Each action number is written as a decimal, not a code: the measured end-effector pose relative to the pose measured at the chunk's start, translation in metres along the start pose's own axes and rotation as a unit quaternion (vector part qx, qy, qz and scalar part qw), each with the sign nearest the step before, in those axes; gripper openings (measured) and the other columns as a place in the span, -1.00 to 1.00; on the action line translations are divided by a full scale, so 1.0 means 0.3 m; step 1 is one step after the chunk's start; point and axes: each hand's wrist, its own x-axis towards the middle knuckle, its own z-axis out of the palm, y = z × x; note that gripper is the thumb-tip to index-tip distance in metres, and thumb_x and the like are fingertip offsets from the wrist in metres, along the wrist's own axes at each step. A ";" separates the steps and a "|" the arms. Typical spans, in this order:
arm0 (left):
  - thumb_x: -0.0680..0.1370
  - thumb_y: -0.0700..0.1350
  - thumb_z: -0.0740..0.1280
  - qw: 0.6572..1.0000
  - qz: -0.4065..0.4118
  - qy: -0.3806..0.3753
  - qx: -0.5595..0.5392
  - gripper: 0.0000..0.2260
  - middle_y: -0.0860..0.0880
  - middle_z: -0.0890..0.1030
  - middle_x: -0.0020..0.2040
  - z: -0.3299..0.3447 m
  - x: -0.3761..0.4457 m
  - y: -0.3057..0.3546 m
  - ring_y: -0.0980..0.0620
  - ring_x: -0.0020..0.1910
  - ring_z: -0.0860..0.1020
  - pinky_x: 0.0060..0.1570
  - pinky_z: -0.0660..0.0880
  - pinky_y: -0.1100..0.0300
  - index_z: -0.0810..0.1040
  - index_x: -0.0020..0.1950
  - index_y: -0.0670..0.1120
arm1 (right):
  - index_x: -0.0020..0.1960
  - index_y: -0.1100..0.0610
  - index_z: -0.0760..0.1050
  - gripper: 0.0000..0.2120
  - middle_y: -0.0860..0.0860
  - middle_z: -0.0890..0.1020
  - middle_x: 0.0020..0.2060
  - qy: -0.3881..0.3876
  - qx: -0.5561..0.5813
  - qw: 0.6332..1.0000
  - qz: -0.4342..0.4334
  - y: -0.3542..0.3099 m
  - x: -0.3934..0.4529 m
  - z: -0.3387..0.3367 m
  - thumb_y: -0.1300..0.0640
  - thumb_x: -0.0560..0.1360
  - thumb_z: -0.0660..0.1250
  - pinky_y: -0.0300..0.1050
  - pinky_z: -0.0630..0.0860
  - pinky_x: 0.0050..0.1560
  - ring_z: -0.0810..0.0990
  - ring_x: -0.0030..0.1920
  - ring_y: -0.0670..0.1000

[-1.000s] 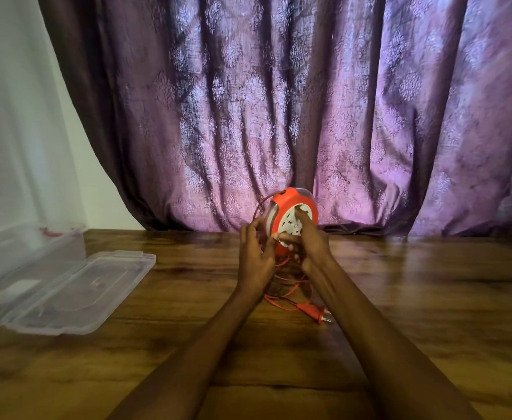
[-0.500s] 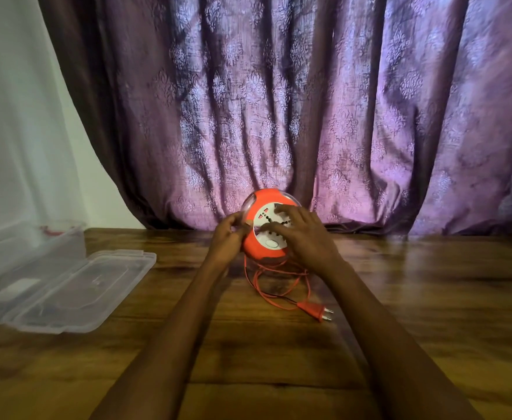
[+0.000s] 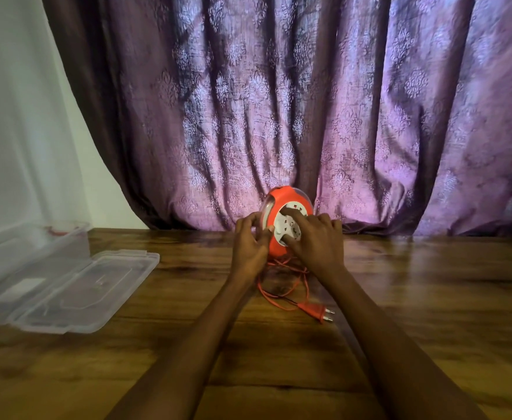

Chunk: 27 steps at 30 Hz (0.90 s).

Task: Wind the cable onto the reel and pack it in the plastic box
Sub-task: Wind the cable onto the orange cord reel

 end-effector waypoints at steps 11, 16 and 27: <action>0.55 -0.20 0.40 0.998 0.015 0.052 -0.016 -0.65 -0.05 0.43 0.17 0.044 -0.044 -0.005 -0.13 0.16 0.52 0.21 0.50 -0.05 0.47 0.31 -0.19 | 0.30 -0.24 0.44 -0.35 -0.04 0.64 0.21 -0.093 0.353 0.877 0.312 -0.069 0.034 -0.031 -0.30 0.23 0.44 0.11 0.52 0.21 0.59 0.20 0.10; 0.55 -0.21 0.38 0.998 0.046 0.043 0.018 -0.65 -0.14 0.45 0.20 0.066 -0.075 -0.005 -0.05 0.18 0.47 0.24 0.41 0.15 0.45 0.32 -0.22 | 0.05 0.24 0.61 -0.57 0.19 0.72 -0.22 -0.094 0.557 0.658 0.497 -0.083 0.050 -0.030 -0.08 0.38 0.50 -0.06 0.59 -0.26 0.64 -0.31 0.10; 0.57 -0.21 0.36 0.992 -0.047 0.065 -0.102 -0.75 -0.17 0.59 0.14 0.008 -0.002 -0.020 -0.10 0.09 0.57 0.12 0.54 -0.01 0.51 0.25 -0.16 | -0.13 0.08 0.64 -0.63 0.04 0.72 -0.31 -0.096 0.413 0.852 0.306 -0.049 0.041 -0.038 -0.24 0.48 0.38 0.01 0.57 -0.21 0.66 -0.31 0.08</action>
